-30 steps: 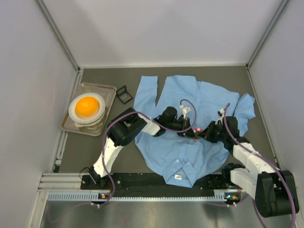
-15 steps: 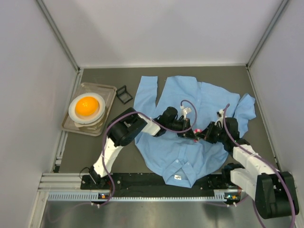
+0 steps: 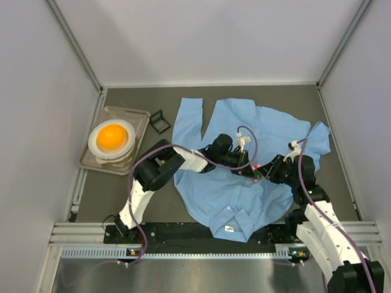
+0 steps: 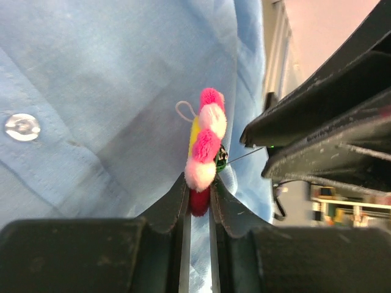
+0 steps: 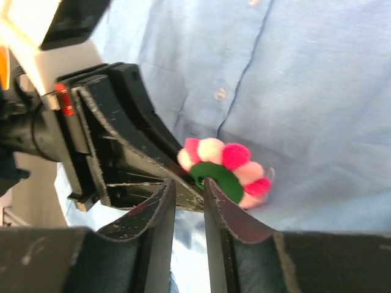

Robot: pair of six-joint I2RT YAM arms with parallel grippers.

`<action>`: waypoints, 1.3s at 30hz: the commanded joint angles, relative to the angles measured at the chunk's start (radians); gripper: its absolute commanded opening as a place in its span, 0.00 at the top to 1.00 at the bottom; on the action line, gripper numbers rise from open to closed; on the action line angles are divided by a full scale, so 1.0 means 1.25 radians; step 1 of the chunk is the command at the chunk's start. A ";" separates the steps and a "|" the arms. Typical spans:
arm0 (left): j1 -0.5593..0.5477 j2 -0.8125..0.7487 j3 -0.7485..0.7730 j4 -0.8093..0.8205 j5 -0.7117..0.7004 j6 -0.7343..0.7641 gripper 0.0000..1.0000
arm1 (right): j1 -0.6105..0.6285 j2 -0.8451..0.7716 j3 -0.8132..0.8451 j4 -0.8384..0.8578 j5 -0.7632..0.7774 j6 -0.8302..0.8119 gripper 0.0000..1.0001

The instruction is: Remove the brooch from the garment

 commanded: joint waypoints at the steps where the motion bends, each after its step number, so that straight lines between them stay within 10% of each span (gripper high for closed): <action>1: -0.005 -0.081 0.026 -0.115 -0.077 0.170 1.00 | 0.002 -0.023 0.065 -0.111 0.121 0.025 0.73; 16: -0.061 -0.144 0.046 -0.304 -0.422 0.715 1.00 | 0.003 -0.132 0.115 -0.199 0.204 0.095 0.69; 39: -0.067 -0.163 0.053 -0.277 -0.384 0.583 1.00 | 0.002 -0.065 0.109 -0.215 0.138 0.029 0.67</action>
